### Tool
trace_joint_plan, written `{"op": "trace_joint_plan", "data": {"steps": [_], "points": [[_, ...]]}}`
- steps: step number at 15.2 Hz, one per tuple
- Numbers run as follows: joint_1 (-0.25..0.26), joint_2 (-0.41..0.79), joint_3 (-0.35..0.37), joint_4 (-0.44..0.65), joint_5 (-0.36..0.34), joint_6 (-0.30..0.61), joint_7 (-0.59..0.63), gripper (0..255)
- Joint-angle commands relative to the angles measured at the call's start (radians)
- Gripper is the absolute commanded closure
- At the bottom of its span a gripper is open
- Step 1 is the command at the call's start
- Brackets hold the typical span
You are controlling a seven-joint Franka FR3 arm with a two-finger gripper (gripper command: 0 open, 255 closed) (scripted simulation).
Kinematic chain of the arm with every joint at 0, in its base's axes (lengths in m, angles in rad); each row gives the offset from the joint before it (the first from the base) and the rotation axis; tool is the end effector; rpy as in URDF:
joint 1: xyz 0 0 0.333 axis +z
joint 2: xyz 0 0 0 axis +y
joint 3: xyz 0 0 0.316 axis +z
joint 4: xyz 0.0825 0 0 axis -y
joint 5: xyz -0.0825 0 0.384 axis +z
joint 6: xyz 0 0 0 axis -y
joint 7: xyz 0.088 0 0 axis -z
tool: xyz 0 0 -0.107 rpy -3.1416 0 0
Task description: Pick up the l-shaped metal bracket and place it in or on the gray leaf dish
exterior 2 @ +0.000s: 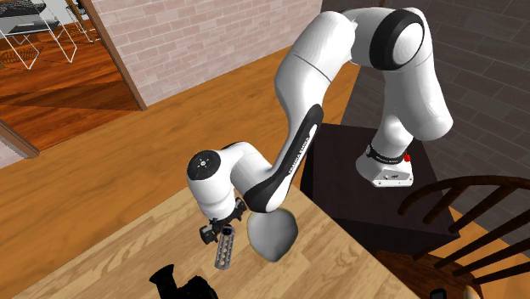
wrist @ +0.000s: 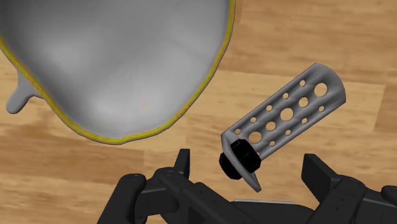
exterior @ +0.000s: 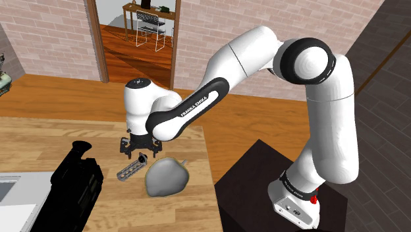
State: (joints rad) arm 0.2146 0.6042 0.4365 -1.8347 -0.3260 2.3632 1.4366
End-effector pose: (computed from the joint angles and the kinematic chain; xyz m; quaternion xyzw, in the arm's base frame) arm 0.5261 0.3727 0.2248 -0.9525 0.3043 0.0072 0.0036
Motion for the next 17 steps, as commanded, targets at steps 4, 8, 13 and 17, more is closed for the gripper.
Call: {"op": "trace_joint_plan", "data": {"steps": [4,8,13,17], "points": [[0.007,0.017,-0.006,0.006,-0.008,0.011,0.006,0],[0.007,0.017,-0.006,0.006,-0.008,0.011,0.006,0],[0.007,0.016,-0.006,0.006,-0.008,0.010,0.006,255],[0.007,0.017,-0.006,0.005,-0.008,0.011,0.007,255]]}}
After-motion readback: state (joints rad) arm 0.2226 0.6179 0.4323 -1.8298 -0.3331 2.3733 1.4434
